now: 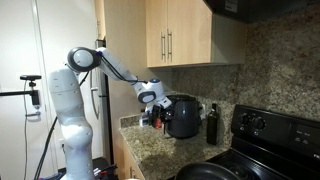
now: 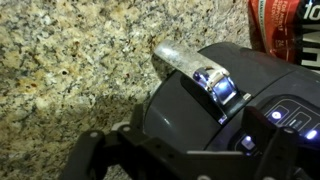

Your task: Pull out the food basket of the air fryer.

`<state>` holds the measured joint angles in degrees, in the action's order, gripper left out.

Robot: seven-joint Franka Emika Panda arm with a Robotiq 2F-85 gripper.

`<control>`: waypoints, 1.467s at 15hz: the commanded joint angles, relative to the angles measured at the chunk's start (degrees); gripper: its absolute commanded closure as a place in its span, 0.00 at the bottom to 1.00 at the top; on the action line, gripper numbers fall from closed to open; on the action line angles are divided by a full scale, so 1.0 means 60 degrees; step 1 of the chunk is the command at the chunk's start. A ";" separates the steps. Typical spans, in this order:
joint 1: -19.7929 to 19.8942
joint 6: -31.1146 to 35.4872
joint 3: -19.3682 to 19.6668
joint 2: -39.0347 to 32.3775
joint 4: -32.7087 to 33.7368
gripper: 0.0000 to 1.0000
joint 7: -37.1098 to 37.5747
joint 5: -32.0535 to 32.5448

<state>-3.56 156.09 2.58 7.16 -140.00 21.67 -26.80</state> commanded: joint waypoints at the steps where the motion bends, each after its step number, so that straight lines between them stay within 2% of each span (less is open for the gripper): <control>1: 0.0271 -0.0048 -0.0175 -0.0105 0.0076 0.00 0.0199 0.0255; 6: 0.0103 0.0072 -0.0385 -0.1380 0.1091 0.00 0.0547 0.0384; 9: 0.0102 0.0495 -0.0527 -0.1572 0.1310 0.00 0.0982 0.0657; 12: 0.0221 0.0673 -0.0407 -0.0745 0.0510 0.00 0.1963 0.1793; 14: 0.0406 0.0063 -0.0304 -0.0215 0.0160 0.00 0.2685 0.2891; 15: 0.0542 0.0134 -0.0280 0.0135 -0.0054 0.00 0.3053 0.3299; 18: 0.0866 0.0036 -0.0310 0.1035 -0.0425 0.00 0.2871 0.3205; 20: 0.0826 -0.0810 -0.0201 0.1360 -0.0331 0.00 0.2152 0.2616; 21: 0.0950 -0.0197 -0.0422 0.0872 -0.0116 0.00 0.2527 0.2826; 22: 0.0968 -0.0513 -0.0411 0.1091 -0.0144 0.00 0.2399 0.2731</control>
<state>1.03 153.04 1.29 13.78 -140.92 36.70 -9.68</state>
